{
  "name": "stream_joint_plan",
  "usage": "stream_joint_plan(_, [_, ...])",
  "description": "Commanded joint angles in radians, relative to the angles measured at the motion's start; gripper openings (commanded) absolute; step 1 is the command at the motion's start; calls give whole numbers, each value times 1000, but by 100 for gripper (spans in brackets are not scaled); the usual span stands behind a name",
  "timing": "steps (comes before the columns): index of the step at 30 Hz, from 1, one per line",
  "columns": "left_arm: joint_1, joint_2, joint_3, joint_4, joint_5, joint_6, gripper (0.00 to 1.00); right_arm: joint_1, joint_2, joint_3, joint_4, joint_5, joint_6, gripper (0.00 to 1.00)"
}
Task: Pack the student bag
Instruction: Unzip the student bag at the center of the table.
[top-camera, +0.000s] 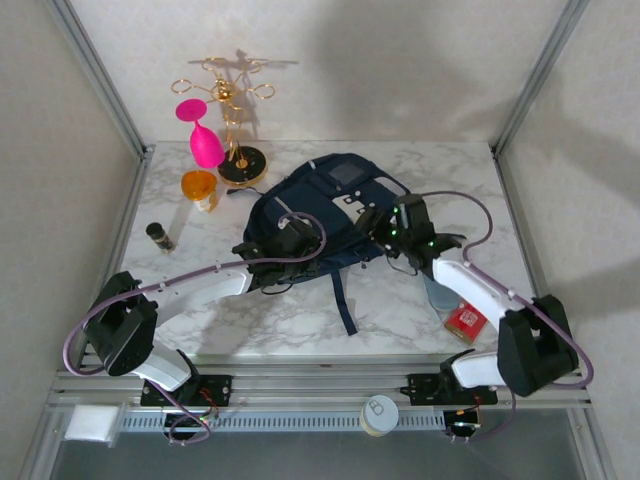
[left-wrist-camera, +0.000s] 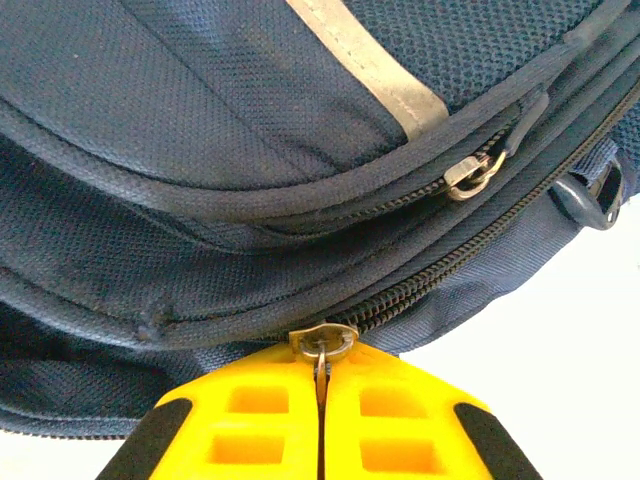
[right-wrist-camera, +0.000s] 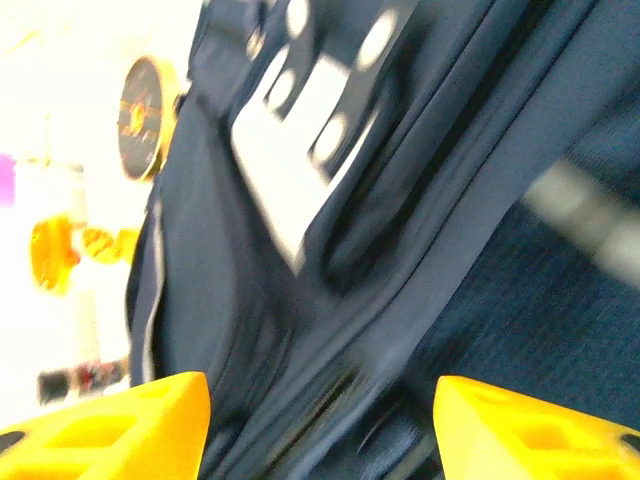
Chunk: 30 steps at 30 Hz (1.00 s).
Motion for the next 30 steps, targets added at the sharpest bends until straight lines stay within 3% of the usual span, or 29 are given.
stream_joint_plan(1, [3,-32,13,53,9,-9,0,68,-17,-56,86,-23,154,62])
stream_joint_plan(5, [-2,-25,8,63,20,-9,0,137,52,-22,159,-17,229,60])
stream_joint_plan(12, [-6,-17,11,76,23,3,0,159,159,51,263,3,287,49])
stream_joint_plan(20, [-9,-1,9,105,46,3,0,177,178,118,207,75,310,49])
stream_joint_plan(25, [-10,-3,17,100,21,10,0,184,257,125,226,83,287,25])
stream_joint_plan(28, [-8,-6,27,63,-7,17,0,185,272,139,203,64,211,6])
stream_joint_plan(30, [-7,-19,30,21,-44,22,0,181,260,149,162,48,140,0])
